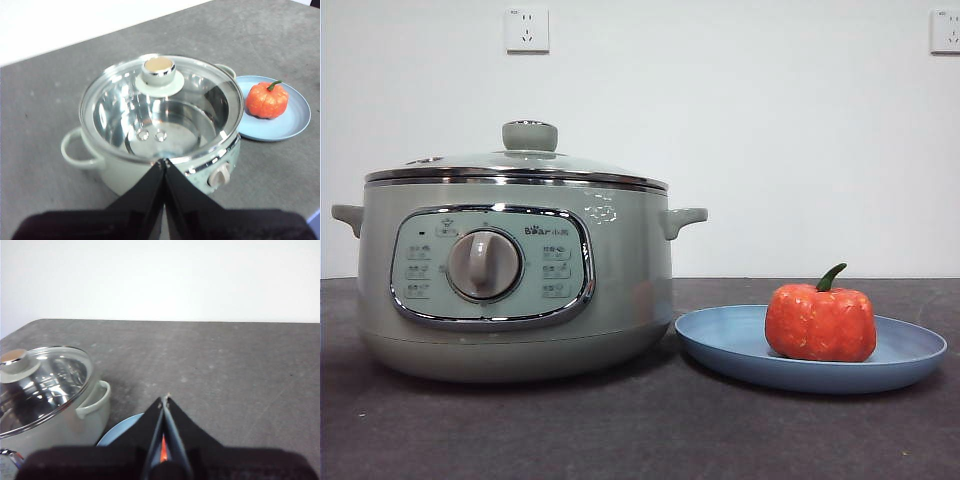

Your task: Take the pumpkin out from the steamer,put the pumpkin in the blue plate,close the lid

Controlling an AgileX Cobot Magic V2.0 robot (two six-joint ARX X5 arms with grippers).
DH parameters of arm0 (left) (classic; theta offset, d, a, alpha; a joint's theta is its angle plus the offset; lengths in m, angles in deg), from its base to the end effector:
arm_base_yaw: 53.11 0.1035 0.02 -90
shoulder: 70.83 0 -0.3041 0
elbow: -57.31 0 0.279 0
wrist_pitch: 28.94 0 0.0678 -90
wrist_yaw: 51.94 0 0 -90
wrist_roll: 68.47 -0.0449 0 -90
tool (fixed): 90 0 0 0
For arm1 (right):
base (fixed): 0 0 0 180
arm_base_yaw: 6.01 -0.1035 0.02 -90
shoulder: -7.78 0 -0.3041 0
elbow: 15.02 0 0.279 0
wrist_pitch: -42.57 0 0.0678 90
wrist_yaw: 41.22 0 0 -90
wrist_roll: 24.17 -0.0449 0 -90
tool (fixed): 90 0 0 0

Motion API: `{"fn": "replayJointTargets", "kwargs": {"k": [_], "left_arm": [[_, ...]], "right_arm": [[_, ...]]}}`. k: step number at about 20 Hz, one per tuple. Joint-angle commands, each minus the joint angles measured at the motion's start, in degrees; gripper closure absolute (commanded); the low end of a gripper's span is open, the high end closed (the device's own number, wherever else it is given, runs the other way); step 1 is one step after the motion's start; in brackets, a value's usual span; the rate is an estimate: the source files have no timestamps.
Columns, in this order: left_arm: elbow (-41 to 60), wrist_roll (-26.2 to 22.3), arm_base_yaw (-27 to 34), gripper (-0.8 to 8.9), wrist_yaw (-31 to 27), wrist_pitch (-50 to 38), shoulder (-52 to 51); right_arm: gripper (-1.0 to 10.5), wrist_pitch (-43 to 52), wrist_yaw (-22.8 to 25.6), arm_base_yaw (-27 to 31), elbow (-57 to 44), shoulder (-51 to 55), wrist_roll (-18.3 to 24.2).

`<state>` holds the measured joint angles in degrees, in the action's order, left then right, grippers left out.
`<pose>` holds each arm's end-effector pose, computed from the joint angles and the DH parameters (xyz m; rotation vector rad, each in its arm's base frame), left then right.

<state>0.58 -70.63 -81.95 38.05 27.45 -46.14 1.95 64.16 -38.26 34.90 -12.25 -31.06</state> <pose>0.0726 -0.0400 0.3321 0.1434 0.4067 -0.5035 0.0785 0.0355 0.3260 0.0432 0.1892 0.2827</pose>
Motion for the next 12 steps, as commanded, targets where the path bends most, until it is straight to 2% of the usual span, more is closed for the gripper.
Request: {"fn": "replayJointTargets", "kwargs": {"k": [1,7,12], "left_arm": [[0.4,2.6,-0.1,8.22,0.0,2.1,0.3],[0.4,2.6,-0.1,8.22,0.0,3.0,0.3],[0.4,2.6,-0.1,8.22,0.1,3.0,0.3]], "right_arm": [[9.5,0.2,0.6,-0.1,-0.4,0.2,-1.1],[9.5,0.2,3.3,-0.1,-0.4,0.2,-1.1],[9.5,0.2,3.1,-0.1,-0.4,0.2,-1.1]]}}
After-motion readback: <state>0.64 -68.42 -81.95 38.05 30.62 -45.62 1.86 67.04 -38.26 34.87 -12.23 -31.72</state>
